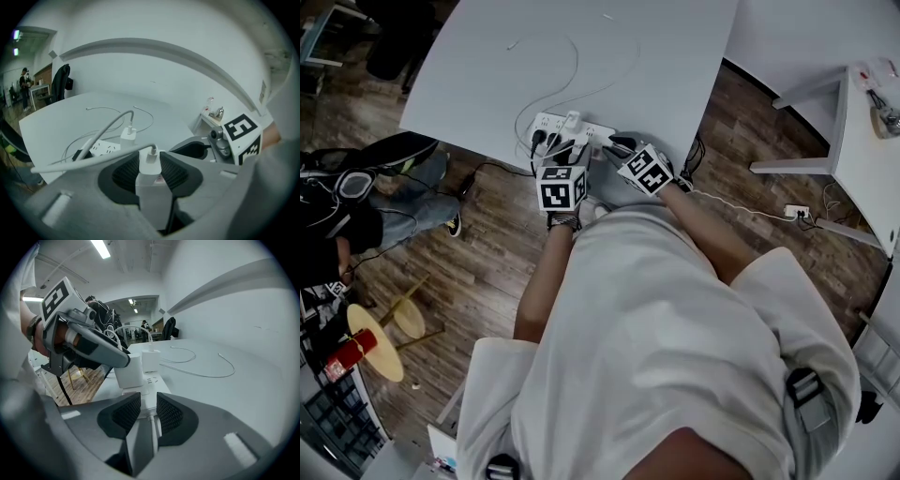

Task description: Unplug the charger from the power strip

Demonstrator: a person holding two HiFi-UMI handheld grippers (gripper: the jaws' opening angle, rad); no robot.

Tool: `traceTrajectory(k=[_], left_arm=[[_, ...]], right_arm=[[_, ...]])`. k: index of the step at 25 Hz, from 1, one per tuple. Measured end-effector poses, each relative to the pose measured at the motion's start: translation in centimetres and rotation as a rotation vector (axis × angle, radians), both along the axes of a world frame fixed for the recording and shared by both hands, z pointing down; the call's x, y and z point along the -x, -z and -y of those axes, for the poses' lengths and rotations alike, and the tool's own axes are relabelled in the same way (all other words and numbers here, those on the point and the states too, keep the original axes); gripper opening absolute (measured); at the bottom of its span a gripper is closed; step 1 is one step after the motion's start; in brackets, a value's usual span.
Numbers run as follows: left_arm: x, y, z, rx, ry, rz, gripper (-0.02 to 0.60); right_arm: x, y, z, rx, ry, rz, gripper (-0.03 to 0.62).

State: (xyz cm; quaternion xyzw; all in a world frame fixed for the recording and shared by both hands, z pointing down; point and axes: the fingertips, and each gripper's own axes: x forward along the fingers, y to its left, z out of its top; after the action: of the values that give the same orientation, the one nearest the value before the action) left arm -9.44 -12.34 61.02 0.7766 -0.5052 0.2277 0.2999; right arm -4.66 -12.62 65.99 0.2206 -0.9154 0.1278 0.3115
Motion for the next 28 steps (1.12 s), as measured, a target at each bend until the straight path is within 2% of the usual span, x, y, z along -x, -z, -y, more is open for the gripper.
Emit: traceTrajectory(k=[2,4,9,12,14,19,23,25,28], left_arm=[[0.1,0.0,0.0,0.002,0.019,-0.029,0.143],[0.0,-0.1,0.0,-0.003,0.008,-0.008,0.143],[-0.9,-0.1,-0.2,-0.034,-0.101,0.167,0.14],[-1.0,0.0,-0.2,-0.043,-0.129,0.212,0.141],[-0.9,0.0,-0.2,-0.038,-0.11,0.182,0.141],[-0.2,0.0,0.1,-0.018,-0.022,0.04,0.141],[0.1,0.1,0.1,-0.008,0.018,-0.024,0.141],[0.1,0.1,0.2,-0.009,0.02,-0.026,0.141],[-0.2,0.2,0.1,-0.026,-0.026,0.054,0.14]], right_arm=[[0.0,0.0,0.0,-0.003,0.0,0.0,0.107],[-0.1,0.0,-0.1,0.0,0.0,-0.005,0.107],[-0.1,0.0,0.0,-0.009,-0.002,-0.003,0.107],[-0.2,0.0,-0.1,-0.002,-0.011,-0.001,0.107],[-0.3,-0.1,-0.1,0.0,-0.012,-0.006,0.107],[-0.1,-0.1,-0.1,0.005,-0.008,-0.001,0.107],[0.0,-0.1,0.0,0.001,-0.007,0.0,0.107],[0.0,0.0,0.0,-0.002,-0.006,0.0,0.107],[0.0,0.1,0.1,-0.006,-0.002,0.004,0.107]])
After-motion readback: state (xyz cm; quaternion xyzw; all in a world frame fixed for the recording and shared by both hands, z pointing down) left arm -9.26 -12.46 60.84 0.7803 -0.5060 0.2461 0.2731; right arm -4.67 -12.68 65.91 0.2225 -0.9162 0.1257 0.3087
